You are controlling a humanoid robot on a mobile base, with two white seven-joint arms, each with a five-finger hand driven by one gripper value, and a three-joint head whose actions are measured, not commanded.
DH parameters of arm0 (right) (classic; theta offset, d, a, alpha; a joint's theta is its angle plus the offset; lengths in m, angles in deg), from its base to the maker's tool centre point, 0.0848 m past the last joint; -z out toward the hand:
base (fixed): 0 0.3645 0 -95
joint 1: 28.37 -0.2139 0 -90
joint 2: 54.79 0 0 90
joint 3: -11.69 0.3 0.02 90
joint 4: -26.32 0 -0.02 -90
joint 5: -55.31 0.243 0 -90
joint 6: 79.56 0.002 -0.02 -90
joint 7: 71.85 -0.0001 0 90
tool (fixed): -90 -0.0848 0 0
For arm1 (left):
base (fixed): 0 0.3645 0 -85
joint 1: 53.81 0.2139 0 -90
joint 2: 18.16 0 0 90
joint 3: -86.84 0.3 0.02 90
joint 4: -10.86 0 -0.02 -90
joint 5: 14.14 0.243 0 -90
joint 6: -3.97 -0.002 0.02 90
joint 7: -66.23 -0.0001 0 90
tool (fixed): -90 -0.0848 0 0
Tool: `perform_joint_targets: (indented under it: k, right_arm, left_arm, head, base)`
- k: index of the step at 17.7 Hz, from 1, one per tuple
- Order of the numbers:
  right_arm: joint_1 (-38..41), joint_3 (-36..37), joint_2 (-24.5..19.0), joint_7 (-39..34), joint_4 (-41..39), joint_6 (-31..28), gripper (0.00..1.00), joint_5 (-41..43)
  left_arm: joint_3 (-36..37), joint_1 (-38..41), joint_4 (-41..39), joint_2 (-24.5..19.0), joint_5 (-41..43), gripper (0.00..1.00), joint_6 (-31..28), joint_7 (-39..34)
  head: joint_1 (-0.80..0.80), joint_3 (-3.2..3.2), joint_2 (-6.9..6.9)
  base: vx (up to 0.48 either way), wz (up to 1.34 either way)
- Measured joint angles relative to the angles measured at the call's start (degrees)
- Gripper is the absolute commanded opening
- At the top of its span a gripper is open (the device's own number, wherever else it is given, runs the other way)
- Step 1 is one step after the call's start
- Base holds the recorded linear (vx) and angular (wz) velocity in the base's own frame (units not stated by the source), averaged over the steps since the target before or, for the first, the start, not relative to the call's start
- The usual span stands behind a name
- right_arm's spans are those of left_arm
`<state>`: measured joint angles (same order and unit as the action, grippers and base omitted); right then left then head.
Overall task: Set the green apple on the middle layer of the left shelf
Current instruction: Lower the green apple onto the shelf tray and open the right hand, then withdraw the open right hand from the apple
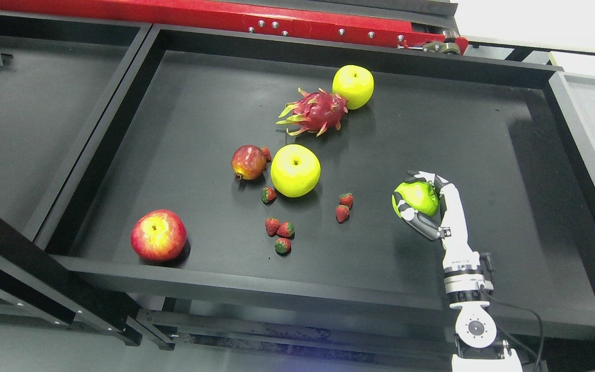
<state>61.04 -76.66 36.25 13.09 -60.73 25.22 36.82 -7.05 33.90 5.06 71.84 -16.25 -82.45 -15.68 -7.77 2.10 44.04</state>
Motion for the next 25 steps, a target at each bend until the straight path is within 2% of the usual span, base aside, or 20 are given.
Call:
perform_joint_targets:
  k: [4,6,8,9,10,14,15,16,19,22,25]
  right_arm:
    - [-5.1,-1.0,0.6,-3.0,4.3,-2.7,0.03,-3.2]
    - [-6.9,-1.6,0.8,-3.4,6.6,-4.1,0.11,-4.3]
    - [-7.9,-2.1,0.9,-3.5,8.3,-5.2,0.33,-4.9]
    - [-8.2,-2.2,1.0,-3.6,9.2,-5.4,0.74,-5.1]
    - [-8.5,-2.2,1.1,-3.6,10.0,-5.7,0.89,-5.2]
    - [-8.8,-2.0,1.3,-4.6,12.1,-6.2,0.94,-4.9]
    - [-8.8,-2.0,1.4,-5.1,12.4,-6.2,0.99,-4.6]
    - [-8.8,-1.9,1.5,-5.5,12.8,-5.7,1.0,-4.1]
    - [-8.8,-1.9,1.5,-6.2,13.5,-3.1,1.0,-3.5]
    - [-8.1,-1.8,1.0,-6.1,13.8,2.4,1.0,-3.0]
    - [-5.9,-1.8,0.4,-5.9,12.8,4.4,1.0,-2.2]
  left_arm:
    - [0.0,0.0,0.0,0.0,0.0,1.0,0.0,0.0]
    - [0.0,0.0,0.0,0.0,0.0,1.0,-0.2,0.0]
    - [0.0,0.0,0.0,0.0,0.0,1.0,-0.2,0.0]
    - [0.0,0.0,0.0,0.0,0.0,1.0,-0.3,0.0]
    - [0.0,0.0,0.0,0.0,0.0,1.0,-0.3,0.0]
    - [0.0,0.0,0.0,0.0,0.0,1.0,-0.3,0.0]
    - [0.0,0.0,0.0,0.0,0.0,1.0,-0.3,0.0]
    - [0.0,0.0,0.0,0.0,0.0,1.0,-0.3,0.0]
    - [0.0,0.0,0.0,0.0,0.0,1.0,-0.3,0.0]
    - [0.0,0.0,0.0,0.0,0.0,1.0,-0.3,0.0]
    - [0.0,0.0,0.0,0.0,0.0,1.0,-0.4,0.0]
  head:
    - [0.0,0.0,0.0]
    - [0.0,0.0,0.0]
    - [0.0,0.0,0.0]
    - [0.0,0.0,0.0]
    - [0.0,0.0,0.0]
    - [0.0,0.0,0.0]
    - [0.0,0.0,0.0]
    - [0.0,0.0,0.0]
    - [0.0,0.0,0.0]
    - [0.0,0.0,0.0]
    - [0.0,0.0,-0.01]
  base:
    - [0.058,0.0]
    - [0.045,0.05]
    - [0.049,0.06]
    - [0.027,0.02]
    - [0.018,0.0]
    - [0.004,0.0]
    - [0.0,0.0]
    - [0.0,0.0]
    - [-0.004,-0.01]
    - [0.0,0.0]
    - [0.0,0.0]
